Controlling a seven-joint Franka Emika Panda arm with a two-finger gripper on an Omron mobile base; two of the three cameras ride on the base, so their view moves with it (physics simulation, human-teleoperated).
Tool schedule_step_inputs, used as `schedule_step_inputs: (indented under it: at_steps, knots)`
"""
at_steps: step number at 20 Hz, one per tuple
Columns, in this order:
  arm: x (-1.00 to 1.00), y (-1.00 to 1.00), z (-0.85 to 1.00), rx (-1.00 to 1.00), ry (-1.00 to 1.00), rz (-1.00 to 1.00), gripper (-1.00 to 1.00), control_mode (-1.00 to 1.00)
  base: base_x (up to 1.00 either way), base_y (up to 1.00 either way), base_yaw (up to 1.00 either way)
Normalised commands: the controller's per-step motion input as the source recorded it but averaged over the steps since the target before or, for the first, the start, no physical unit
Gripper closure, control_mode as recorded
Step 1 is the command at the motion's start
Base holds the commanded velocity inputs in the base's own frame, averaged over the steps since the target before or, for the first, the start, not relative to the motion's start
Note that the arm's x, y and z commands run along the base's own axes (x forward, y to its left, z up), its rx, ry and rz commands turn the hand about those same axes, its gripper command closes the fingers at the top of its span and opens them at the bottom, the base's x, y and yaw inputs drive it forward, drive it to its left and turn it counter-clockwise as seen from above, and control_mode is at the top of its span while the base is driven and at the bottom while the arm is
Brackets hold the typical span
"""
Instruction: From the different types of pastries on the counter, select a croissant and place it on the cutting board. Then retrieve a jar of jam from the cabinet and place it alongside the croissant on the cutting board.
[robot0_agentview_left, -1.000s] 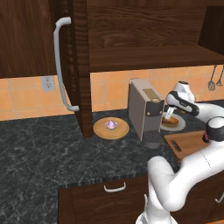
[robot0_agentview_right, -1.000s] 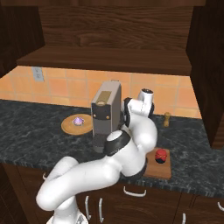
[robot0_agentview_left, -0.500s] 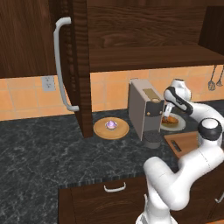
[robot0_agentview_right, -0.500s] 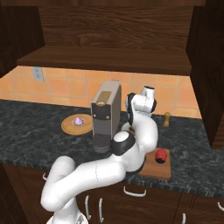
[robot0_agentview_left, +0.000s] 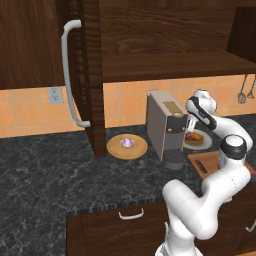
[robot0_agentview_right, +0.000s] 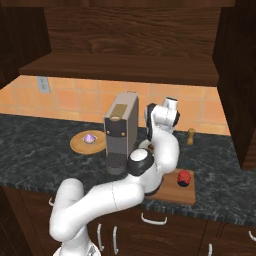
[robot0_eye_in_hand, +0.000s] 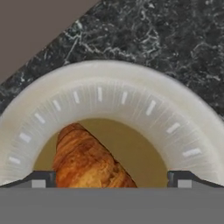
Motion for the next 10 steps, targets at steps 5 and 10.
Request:
schedule_step_inputs:
  at_steps: [5, 10]
  knots:
    - [-0.75, 0.00, -0.52, -0.02, 0.00, 0.00, -1.00, -1.00, 0.00, 0.00, 0.00]
    - [-0.58, 0.00, -0.55, -0.04, 0.00, 0.00, 1.00, -1.00, 0.00, 0.00, 0.00]
